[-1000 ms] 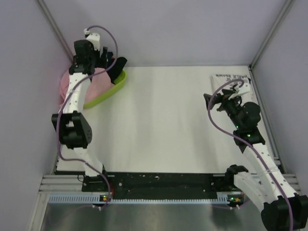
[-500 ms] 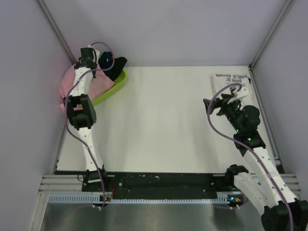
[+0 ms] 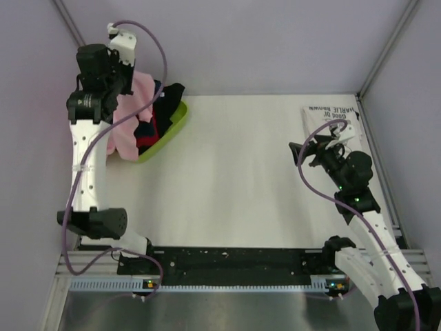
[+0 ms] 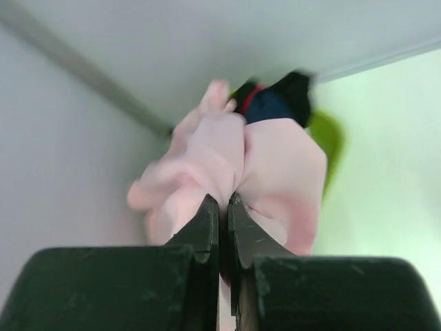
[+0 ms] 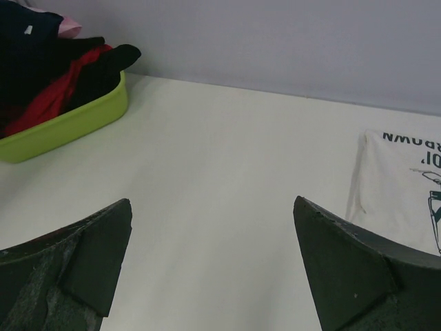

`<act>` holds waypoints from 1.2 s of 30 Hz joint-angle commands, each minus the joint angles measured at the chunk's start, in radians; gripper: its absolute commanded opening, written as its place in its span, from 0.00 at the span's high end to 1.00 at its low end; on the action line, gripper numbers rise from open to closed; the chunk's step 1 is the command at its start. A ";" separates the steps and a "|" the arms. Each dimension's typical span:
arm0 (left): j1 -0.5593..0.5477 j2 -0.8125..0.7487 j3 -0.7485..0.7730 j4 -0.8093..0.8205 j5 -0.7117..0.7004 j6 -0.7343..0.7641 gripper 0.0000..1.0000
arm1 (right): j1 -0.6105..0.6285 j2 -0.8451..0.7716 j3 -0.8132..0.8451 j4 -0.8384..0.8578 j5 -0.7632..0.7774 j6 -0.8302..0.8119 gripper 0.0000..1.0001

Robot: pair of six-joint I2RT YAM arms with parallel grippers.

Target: Fold and stack the t-shirts

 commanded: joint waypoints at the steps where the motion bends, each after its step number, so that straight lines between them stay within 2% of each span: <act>1: -0.203 -0.183 0.040 -0.118 0.240 0.062 1.00 | 0.013 0.004 0.022 0.048 -0.049 0.040 0.01; 5: -0.348 -0.179 -0.052 -0.150 0.231 0.073 1.00 | 0.011 0.026 0.039 0.040 -0.046 0.067 0.01; 10: -0.360 -0.128 -0.202 0.020 0.059 0.088 1.00 | 0.013 0.051 0.053 0.029 -0.080 0.092 0.01; 14: -0.357 -0.114 -0.222 0.032 0.100 0.084 1.00 | 0.046 0.103 0.087 0.007 -0.154 0.072 0.03; 20: -0.359 -0.120 -0.305 -0.014 0.232 0.082 1.00 | 0.190 0.239 0.139 -0.010 -0.112 0.009 0.03; 24: -0.360 -0.157 -0.374 -0.011 0.258 0.085 1.00 | 0.244 0.421 0.191 0.057 -0.124 0.007 0.04; 26: -0.360 -0.182 -0.400 0.005 0.260 0.093 1.00 | 0.250 0.548 0.249 0.133 -0.195 0.041 0.04; 29: -0.359 -0.192 -0.412 0.003 0.268 0.099 1.00 | 0.253 0.786 0.402 0.194 -0.325 0.118 0.14; 31: -0.359 -0.194 -0.415 -0.001 0.277 0.101 1.00 | 0.289 0.936 0.520 0.156 -0.388 0.100 0.14; 33: -0.359 -0.192 -0.422 -0.006 0.283 0.099 1.00 | 0.333 1.064 0.619 0.113 -0.388 0.105 0.11; 36: -0.357 -0.191 -0.425 -0.011 0.289 0.099 1.00 | 0.361 1.227 0.728 0.132 -0.353 0.220 0.11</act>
